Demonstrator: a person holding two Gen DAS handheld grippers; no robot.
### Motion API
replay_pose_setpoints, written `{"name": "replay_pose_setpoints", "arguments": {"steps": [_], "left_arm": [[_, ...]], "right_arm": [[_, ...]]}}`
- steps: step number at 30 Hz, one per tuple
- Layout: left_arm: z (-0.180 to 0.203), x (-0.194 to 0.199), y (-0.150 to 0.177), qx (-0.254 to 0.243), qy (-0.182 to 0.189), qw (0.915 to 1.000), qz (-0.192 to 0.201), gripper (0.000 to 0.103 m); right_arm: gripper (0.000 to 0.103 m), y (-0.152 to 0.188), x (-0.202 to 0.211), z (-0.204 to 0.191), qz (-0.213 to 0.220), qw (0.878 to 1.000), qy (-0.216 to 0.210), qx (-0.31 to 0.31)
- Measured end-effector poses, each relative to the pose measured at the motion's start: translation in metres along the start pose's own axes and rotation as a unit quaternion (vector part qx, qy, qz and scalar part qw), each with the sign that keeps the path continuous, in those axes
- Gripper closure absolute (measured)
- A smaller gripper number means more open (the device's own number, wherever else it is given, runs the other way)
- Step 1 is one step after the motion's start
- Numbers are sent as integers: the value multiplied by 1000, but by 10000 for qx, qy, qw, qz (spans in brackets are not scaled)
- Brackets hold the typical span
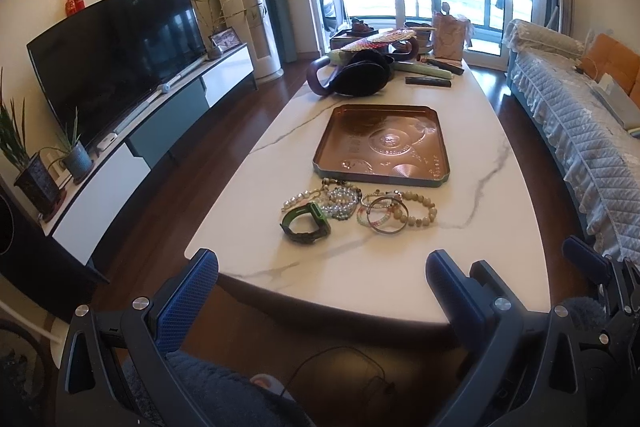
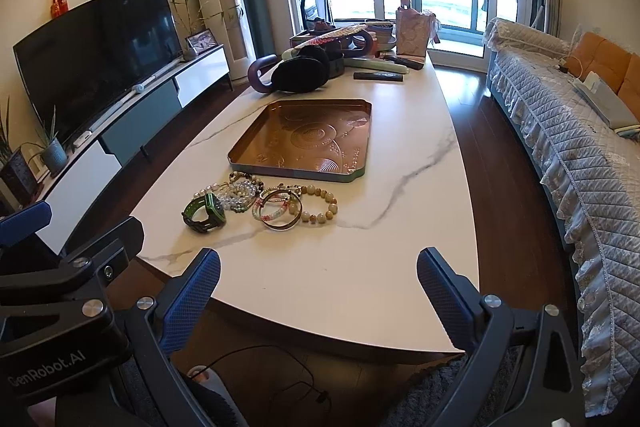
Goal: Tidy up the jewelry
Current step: 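Move both tools toward the jewelry pile beside the copper tray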
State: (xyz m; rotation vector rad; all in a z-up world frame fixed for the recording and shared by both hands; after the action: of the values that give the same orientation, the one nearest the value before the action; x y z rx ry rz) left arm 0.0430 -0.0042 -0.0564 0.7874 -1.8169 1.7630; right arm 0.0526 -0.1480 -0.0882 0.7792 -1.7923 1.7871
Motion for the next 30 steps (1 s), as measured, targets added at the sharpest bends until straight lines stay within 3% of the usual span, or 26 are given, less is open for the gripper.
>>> {"name": "replay_pose_setpoints", "arguments": {"steps": [30], "left_arm": [[4, 1, 2, 182, -88, 9997, -122, 0]], "right_arm": [[5, 0, -8, 9, -51, 9997, -188, 145]]}}
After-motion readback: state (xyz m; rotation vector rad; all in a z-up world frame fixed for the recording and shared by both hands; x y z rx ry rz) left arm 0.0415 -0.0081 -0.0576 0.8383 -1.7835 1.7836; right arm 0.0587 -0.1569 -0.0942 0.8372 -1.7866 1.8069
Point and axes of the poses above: each gripper's, at about its wrist camera, not at the fingertips, and x roughly against the way its jaws point, z to its right, y to its underside, the point moved 7 cm from there along -x, roughly the way its jaws point, and after that the axes turned 7 degrees about x, right-handed, at the moved point
